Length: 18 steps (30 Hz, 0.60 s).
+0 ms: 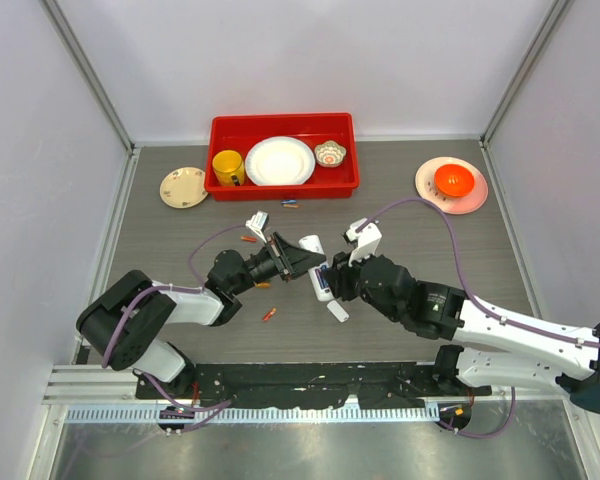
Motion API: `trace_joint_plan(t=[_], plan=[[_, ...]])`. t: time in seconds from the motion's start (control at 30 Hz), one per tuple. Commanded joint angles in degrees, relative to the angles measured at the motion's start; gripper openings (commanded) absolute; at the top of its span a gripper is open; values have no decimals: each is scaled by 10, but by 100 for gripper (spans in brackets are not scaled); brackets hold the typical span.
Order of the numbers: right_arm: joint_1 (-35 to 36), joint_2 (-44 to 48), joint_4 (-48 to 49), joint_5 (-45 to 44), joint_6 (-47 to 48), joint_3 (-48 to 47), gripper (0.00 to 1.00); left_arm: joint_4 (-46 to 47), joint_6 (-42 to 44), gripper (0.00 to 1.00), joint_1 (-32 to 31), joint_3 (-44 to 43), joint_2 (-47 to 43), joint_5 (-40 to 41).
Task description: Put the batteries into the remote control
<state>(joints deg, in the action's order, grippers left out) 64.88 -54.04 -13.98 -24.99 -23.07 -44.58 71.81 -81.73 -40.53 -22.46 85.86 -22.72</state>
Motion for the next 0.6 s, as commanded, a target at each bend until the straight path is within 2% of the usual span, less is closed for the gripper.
trace_joint_plan(t=[0.0,0.37,0.57], plan=[[0,17,-3,-28,4,-27,35,83,-5,0,-2,-11,-6,-4],[0,40,18,6,0,-27,42,91,-7,0,-5,-14,4,-7],[1,65,32,-4,-12,-22,44,98,-8,0,-5,-12,5,-7]])
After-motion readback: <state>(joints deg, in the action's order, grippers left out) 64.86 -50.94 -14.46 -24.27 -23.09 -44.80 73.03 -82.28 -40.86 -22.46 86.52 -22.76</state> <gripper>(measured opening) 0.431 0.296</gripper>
